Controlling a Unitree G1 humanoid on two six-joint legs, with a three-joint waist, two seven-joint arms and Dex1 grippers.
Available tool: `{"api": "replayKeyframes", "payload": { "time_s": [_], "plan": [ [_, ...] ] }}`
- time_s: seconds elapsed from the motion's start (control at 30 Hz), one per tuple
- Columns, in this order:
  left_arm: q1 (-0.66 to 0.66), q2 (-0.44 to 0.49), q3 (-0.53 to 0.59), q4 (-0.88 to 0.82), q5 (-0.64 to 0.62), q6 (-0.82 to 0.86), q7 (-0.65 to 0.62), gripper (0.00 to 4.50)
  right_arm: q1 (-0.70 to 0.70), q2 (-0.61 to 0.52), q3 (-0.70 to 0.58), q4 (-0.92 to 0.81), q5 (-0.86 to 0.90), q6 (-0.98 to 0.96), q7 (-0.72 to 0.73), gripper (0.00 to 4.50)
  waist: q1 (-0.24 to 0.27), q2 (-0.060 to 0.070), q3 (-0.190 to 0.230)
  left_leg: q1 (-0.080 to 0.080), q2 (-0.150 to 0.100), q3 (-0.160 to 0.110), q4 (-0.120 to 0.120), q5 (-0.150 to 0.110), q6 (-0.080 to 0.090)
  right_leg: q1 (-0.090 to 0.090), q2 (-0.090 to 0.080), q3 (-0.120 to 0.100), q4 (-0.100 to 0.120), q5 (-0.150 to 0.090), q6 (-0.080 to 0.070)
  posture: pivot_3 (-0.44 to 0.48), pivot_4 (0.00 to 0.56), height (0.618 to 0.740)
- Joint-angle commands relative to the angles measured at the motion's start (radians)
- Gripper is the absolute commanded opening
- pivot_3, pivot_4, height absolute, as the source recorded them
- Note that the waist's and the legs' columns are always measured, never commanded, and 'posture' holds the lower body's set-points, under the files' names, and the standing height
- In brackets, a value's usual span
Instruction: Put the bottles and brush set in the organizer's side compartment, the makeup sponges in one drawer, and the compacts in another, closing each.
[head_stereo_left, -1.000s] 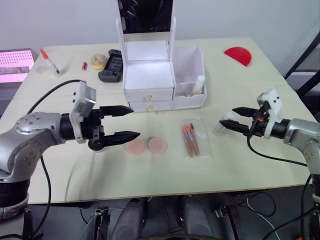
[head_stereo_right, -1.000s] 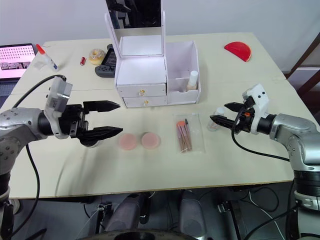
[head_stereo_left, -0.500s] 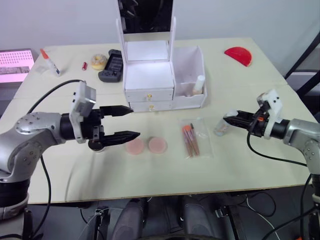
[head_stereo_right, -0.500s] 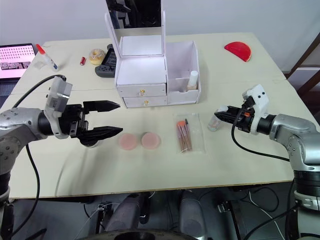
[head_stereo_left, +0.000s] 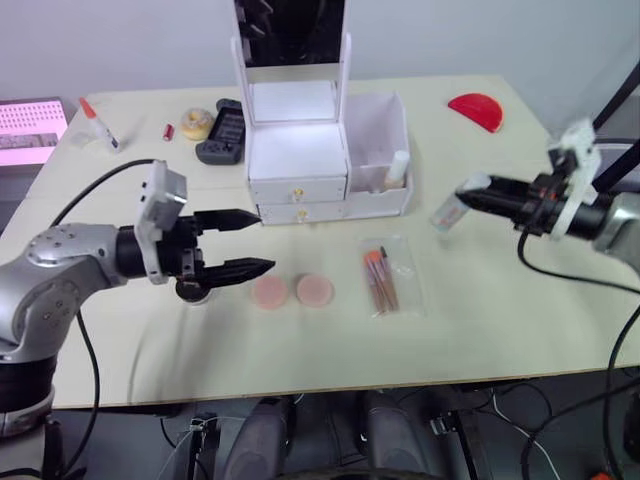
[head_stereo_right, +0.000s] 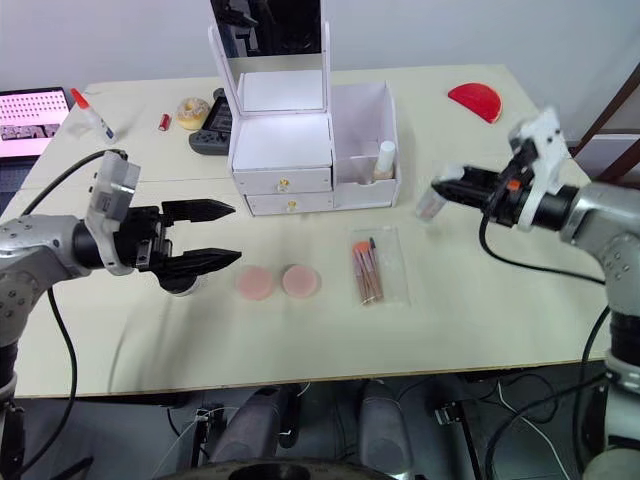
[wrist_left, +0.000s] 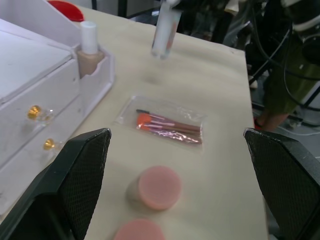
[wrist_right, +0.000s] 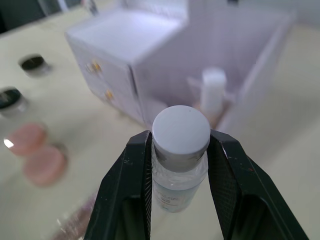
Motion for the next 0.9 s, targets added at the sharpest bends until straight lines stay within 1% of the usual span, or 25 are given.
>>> {"api": "replayKeyframes", "payload": {
  "time_s": [0.03,0.17,0.27,0.43,0.63,0.9],
  "plan": [
    [-0.019,0.022,0.056,-0.009,-0.020,0.002,0.011,4.50,-0.151,0.022,0.048,0.006,0.018,0.043,-0.032,1.06,0.000,0.000,0.000,0.000,0.000,0.000,0.000,0.000,0.000,0.000,0.000,0.000,0.000,0.000,0.000,0.000,0.150,0.737],
    [-0.028,0.030,0.077,-0.015,-0.030,0.010,0.029,4.50,-0.315,0.094,0.132,0.093,-0.028,0.053,-0.072,1.06,0.000,0.000,0.000,0.000,0.000,0.000,0.000,0.000,0.000,0.000,0.000,0.000,0.000,-0.001,-0.002,0.000,0.150,0.737],
    [-0.038,0.031,0.094,-0.030,-0.046,0.022,0.051,4.50,-0.427,0.160,0.230,0.180,-0.103,0.016,-0.076,1.06,0.000,0.000,0.000,0.000,-0.001,0.000,0.000,0.000,0.000,0.000,0.000,0.000,0.000,0.000,0.000,0.000,0.150,0.737],
    [-0.041,0.031,0.106,-0.055,-0.072,0.037,0.081,4.50,-0.520,0.248,0.313,0.345,-0.214,-0.076,-0.069,1.06,0.000,0.000,0.000,0.000,-0.001,0.000,0.000,0.000,0.000,-0.001,0.000,0.000,0.000,0.001,0.000,0.000,0.150,0.737],
    [-0.031,0.027,0.116,-0.084,-0.095,0.051,0.119,4.50,-0.552,0.330,0.407,0.524,-0.361,-0.230,-0.029,1.06,-0.003,0.000,0.000,0.000,-0.004,0.000,0.000,0.000,0.000,-0.001,0.000,0.000,0.002,0.001,0.000,0.000,0.150,0.737],
    [-0.031,0.034,0.123,-0.097,-0.116,0.063,0.143,4.50,-0.544,0.410,0.467,0.659,-0.490,-0.370,0.011,1.06,-0.006,0.000,0.000,0.000,-0.005,-0.001,-0.001,0.000,-0.001,-0.002,0.001,0.000,0.003,0.001,0.001,0.000,0.150,0.737]
  ]
}}
